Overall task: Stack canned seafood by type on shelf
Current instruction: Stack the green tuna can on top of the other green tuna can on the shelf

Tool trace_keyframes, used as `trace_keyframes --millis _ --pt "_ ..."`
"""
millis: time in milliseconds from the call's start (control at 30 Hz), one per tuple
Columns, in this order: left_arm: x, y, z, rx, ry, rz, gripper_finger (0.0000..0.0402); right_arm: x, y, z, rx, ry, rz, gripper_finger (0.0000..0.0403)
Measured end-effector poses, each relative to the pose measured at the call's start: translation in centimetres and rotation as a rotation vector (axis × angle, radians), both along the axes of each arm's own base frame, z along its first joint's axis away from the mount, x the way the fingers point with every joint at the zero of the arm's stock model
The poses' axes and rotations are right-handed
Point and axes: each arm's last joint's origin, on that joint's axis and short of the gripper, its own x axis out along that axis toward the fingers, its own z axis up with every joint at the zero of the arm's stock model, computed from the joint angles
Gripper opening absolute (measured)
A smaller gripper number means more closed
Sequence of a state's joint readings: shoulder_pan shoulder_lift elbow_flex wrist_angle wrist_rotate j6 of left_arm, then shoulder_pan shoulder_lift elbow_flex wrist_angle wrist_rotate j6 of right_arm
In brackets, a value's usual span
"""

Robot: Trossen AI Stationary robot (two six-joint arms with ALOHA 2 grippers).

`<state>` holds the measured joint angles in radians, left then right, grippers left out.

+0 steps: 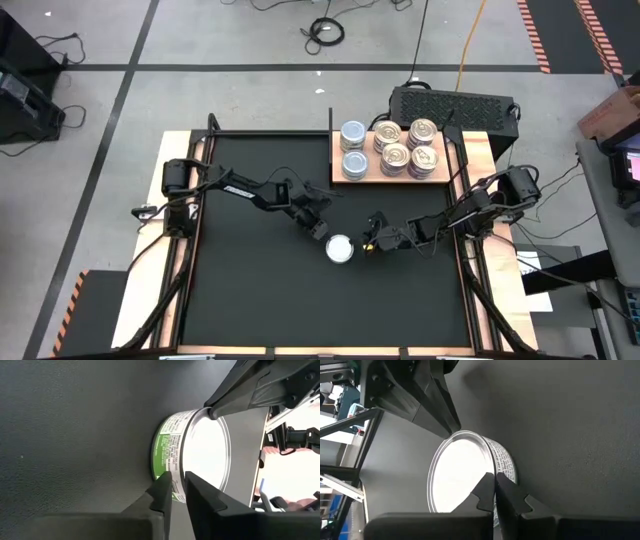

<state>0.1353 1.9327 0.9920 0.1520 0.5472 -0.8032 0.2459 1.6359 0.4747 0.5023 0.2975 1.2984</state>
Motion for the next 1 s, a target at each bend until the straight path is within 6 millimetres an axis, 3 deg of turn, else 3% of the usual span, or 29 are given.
trace_keyframes --millis 500,700,867,1000 --pt "0.9 1.9 1.5 0.056 -0.035 -0.031 0.0046 0.4 -3.2 0.5 -0.154 0.002 -0.021 0.0000" --pt "0.3 3.0 1.1 0.092 0.033 -0.002 0.0048 0.8 -4.2 1.0 -0.203 -0.038 -0.006 0.0000" --pt "0.2 3.3 1.1 0.100 0.024 -0.004 0.0072 1.1 -4.1 1.5 -0.246 -0.085 0.048 0.0001" --pt "0.4 3.5 1.3 0.102 0.002 -0.002 0.0111 1.2 -4.1 1.7 -0.257 -0.103 0.067 0.0024"
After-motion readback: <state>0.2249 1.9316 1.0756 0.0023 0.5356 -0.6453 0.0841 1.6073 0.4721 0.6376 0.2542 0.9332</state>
